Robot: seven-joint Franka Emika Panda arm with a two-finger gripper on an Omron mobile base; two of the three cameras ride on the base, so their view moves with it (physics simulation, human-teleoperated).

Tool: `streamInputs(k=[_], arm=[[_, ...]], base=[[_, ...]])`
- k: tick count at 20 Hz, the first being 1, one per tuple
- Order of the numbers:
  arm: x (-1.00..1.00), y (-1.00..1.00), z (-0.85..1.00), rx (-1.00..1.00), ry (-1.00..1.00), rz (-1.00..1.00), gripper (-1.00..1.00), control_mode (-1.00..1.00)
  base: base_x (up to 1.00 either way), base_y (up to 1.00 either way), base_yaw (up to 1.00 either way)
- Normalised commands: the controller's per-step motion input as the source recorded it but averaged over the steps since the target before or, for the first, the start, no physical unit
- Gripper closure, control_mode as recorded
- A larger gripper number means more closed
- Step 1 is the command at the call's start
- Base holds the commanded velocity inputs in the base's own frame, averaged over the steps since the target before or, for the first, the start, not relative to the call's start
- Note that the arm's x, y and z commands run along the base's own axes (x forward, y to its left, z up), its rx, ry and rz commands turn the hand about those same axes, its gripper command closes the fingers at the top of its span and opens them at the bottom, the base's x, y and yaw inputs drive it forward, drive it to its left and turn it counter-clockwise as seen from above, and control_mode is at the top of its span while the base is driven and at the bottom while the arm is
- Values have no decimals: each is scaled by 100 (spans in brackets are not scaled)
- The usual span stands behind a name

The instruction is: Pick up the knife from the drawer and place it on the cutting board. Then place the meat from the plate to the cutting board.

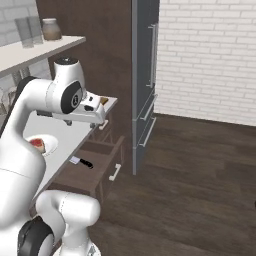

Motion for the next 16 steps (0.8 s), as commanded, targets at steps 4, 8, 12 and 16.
streamInputs(k=[4,8,12,16], arm=[[0,0,0,0,0,0,-100,-100],[0,0,0,0,0,0,-100,-100],[23,0,-10,-1,0,0,-100,-100],[56,-8,-66,-2,1,5,-100,-100]], base=[[0,0,0],[0,0,0],[0,0,0],[0,0,0]])
